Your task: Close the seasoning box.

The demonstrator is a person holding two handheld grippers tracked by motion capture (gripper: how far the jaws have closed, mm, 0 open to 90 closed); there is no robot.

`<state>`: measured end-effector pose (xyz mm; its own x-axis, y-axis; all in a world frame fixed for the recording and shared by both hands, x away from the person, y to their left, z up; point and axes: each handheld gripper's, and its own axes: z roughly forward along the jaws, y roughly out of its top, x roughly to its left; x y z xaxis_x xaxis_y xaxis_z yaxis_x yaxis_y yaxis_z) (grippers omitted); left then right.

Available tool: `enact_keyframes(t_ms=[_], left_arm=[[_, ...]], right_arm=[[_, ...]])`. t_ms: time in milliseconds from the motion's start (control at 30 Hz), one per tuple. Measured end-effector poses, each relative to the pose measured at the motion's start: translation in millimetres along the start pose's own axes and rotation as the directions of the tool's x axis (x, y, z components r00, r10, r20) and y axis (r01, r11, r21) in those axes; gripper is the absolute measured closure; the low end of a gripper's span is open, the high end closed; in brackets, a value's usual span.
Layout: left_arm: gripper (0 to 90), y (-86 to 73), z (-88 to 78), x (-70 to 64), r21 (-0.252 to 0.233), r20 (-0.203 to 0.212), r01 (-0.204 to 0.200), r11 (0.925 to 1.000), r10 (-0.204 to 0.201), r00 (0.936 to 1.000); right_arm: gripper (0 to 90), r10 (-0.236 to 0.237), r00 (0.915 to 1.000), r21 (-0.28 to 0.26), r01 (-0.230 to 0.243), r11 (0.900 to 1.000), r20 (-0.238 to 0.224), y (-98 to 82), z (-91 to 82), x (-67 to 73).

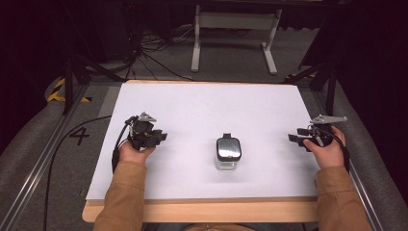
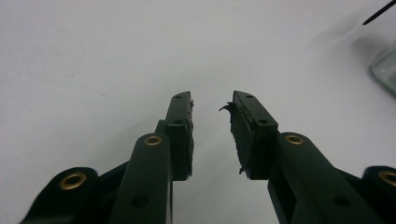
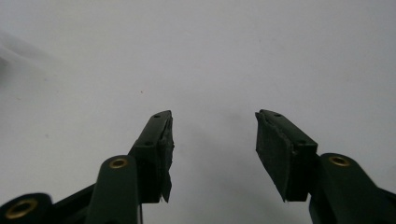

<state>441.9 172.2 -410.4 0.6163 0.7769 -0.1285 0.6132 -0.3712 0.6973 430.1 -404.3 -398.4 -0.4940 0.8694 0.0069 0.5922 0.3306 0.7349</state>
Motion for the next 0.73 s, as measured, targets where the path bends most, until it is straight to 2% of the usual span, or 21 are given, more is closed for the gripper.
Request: enact_keyframes(t_ms=[100, 233, 300, 433, 567, 667, 733], left_arm=[[68.9, -6.4, 7.9, 2.2, -0.017, -0.017, 0.025, 0.9996, -0.025, 0.9995], [68.4, -10.8, 14.4, 5.5, -0.002, -0.033, 0.010, 0.9999, -0.010, 0.9994], [68.4, -12.9, 15.7, 5.5, -0.013, -0.041, 0.009, 0.9999, -0.009, 0.9991], [67.5, -15.1, 18.7, 6.8, -0.008, -0.047, 0.013, 0.9999, -0.013, 0.9988], [66.5, -14.9, 19.5, 6.4, -0.002, -0.044, 0.009, 1.0000, -0.009, 0.9990], [65.7, -14.6, 19.6, 4.9, -0.016, -0.039, 0.005, 0.9999, -0.006, 0.9992], [65.2, -14.0, 19.2, 5.0, -0.019, -0.047, -0.012, 0.9998, 0.011, 0.9988]], right_arm=[[47.0, 0.007, 0.9999, 0.025, -0.007, 1.000, -0.009, -6.2, 8.8, -4.0], [47.1, -0.019, 0.9998, 0.043, 0.019, 0.999, -0.012, -12.2, 19.2, -4.7], [47.1, -0.027, 0.9995, 0.044, 0.028, 0.999, -0.017, -14.3, 22.3, -3.5], [47.0, -0.047, 0.9987, 0.044, 0.047, 0.998, -0.020, -17.3, 27.1, 1.6], [47.0, -0.089, 0.9956, 0.049, 0.091, 0.995, -0.030, -16.0, 31.3, 9.3], [46.7, -0.093, 0.9950, 0.041, 0.095, 0.995, -0.035, -15.0, 31.0, 12.1], [46.3, -0.090, 0.9952, 0.030, 0.091, 0.995, -0.037, -13.9, 30.1, 12.5]])
